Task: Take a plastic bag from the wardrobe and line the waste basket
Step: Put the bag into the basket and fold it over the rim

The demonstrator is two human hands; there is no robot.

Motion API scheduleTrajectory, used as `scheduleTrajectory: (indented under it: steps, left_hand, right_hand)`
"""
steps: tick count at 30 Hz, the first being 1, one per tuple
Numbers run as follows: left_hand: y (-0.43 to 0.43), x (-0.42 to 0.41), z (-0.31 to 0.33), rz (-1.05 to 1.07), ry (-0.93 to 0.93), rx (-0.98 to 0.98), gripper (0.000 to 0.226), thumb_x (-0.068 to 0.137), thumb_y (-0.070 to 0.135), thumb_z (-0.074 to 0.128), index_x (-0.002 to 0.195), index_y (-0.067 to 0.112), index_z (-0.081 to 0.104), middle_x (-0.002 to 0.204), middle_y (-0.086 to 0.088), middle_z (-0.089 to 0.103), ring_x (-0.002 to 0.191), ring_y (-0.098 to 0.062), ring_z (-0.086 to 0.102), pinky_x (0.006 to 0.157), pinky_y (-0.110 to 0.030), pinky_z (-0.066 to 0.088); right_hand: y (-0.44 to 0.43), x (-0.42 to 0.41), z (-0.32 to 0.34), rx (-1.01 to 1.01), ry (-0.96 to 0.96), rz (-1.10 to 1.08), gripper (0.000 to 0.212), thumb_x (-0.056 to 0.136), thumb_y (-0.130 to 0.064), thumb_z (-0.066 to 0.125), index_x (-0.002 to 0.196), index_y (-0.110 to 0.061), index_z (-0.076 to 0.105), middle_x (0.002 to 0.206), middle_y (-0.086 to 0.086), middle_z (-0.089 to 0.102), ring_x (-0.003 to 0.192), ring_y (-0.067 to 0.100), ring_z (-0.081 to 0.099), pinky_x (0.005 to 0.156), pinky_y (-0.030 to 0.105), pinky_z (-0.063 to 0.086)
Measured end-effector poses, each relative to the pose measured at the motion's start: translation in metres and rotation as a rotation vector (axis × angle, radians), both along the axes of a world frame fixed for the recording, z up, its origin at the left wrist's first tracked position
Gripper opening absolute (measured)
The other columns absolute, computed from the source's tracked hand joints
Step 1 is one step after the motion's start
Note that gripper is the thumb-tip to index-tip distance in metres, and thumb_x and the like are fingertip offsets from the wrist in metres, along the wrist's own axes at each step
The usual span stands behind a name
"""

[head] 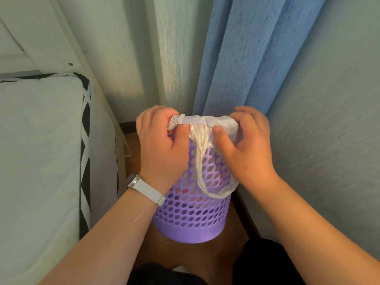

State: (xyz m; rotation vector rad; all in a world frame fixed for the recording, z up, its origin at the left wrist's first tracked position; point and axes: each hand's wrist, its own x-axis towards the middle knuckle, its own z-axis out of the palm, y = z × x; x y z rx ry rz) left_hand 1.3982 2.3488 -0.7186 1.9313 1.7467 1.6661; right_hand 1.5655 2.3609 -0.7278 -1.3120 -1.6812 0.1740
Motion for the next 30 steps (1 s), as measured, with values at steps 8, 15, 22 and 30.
scheduleTrajectory:
  steps: [8, 15, 22, 30]
  left_hand:
    - [-0.007, 0.002, 0.008, -0.005, 0.076, -0.044, 0.025, 0.090, 0.029, 0.051, 0.110, 0.020, 0.063, 0.115, 0.003, 0.063, 0.114, -0.022, 0.055, 0.103, -0.064, 0.031]
    - [-0.005, 0.001, 0.010, -0.049, 0.160, 0.077, 0.030, 0.088, 0.028, 0.056, 0.112, 0.012, 0.067, 0.110, -0.005, 0.062, 0.105, -0.024, 0.054, 0.095, -0.048, 0.041]
    - [0.001, -0.005, 0.002, -0.014, 0.101, 0.002, 0.017, 0.089, 0.028, 0.053, 0.088, 0.015, 0.064, 0.091, 0.001, 0.055, 0.092, -0.023, 0.048, 0.084, -0.047, 0.043]
    - [0.000, -0.004, 0.001, -0.081, 0.031, 0.002, 0.007, 0.091, 0.014, 0.057, 0.086, 0.014, 0.062, 0.092, 0.009, 0.049, 0.094, -0.014, 0.046, 0.084, -0.023, 0.035]
  right_hand:
    - [-0.002, -0.015, 0.006, -0.003, 0.057, -0.092, 0.031, 0.084, -0.043, 0.057, 0.092, -0.013, 0.056, 0.093, -0.002, 0.049, 0.091, 0.024, 0.048, 0.084, 0.044, 0.042]
    - [-0.006, -0.031, 0.014, 0.006, 0.037, -0.098, 0.031, 0.083, -0.044, 0.057, 0.090, -0.014, 0.055, 0.090, 0.000, 0.051, 0.087, 0.026, 0.049, 0.081, 0.048, 0.042]
    - [-0.010, -0.030, 0.012, -0.026, -0.061, 0.016, 0.033, 0.085, -0.047, 0.056, 0.098, -0.017, 0.058, 0.096, -0.004, 0.054, 0.094, 0.021, 0.050, 0.088, 0.047, 0.042]
    - [-0.005, 0.006, 0.002, 0.033, -0.059, 0.021, 0.046, 0.085, -0.047, 0.060, 0.111, -0.010, 0.065, 0.123, 0.008, 0.057, 0.120, 0.024, 0.049, 0.105, 0.051, 0.038]
